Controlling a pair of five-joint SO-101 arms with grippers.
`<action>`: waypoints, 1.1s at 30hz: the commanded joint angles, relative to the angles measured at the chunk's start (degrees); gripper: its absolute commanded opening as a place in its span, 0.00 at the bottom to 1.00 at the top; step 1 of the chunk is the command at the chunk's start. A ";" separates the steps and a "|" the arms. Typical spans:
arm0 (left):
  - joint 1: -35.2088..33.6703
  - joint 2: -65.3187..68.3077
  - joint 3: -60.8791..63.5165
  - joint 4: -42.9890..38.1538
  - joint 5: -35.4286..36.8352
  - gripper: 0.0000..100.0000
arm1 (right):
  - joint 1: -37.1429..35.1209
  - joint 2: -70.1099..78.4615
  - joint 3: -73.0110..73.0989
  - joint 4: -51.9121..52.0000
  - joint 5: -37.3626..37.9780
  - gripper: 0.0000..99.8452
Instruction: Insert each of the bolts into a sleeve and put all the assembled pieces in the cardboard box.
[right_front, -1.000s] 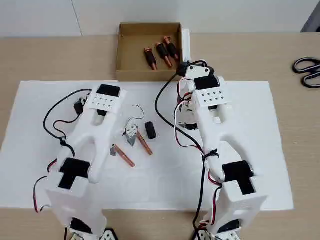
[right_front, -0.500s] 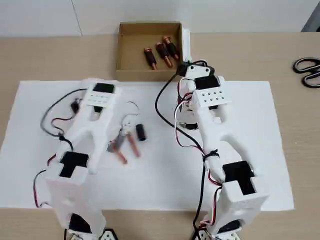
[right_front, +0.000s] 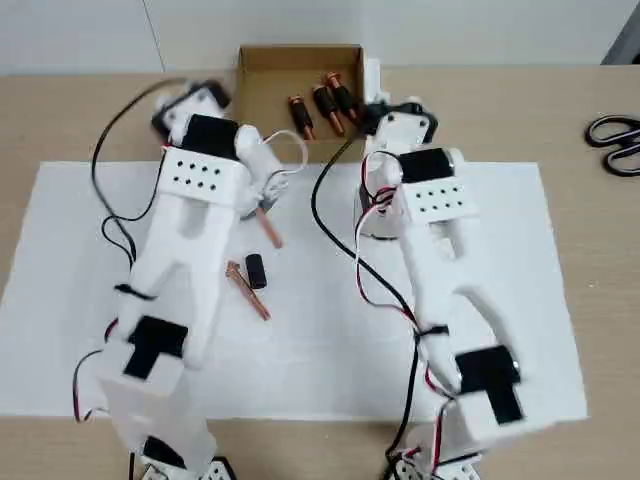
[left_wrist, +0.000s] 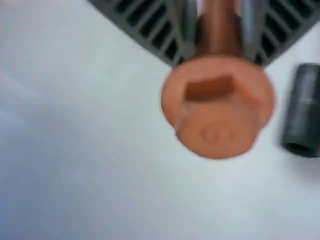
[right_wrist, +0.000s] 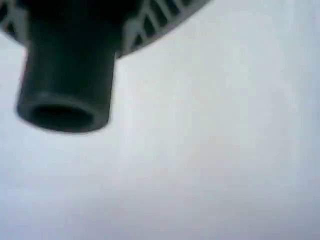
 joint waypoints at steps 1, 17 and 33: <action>1.67 -7.56 -6.55 -2.11 -5.19 0.01 | -4.97 -7.08 -0.18 -0.57 6.33 0.00; 0.18 -34.73 -4.18 1.32 -23.56 0.01 | -9.19 -28.18 6.95 2.07 12.40 0.00; 0.18 -51.60 27.82 -28.13 -19.60 0.01 | -9.36 -65.63 59.16 -49.27 12.84 0.00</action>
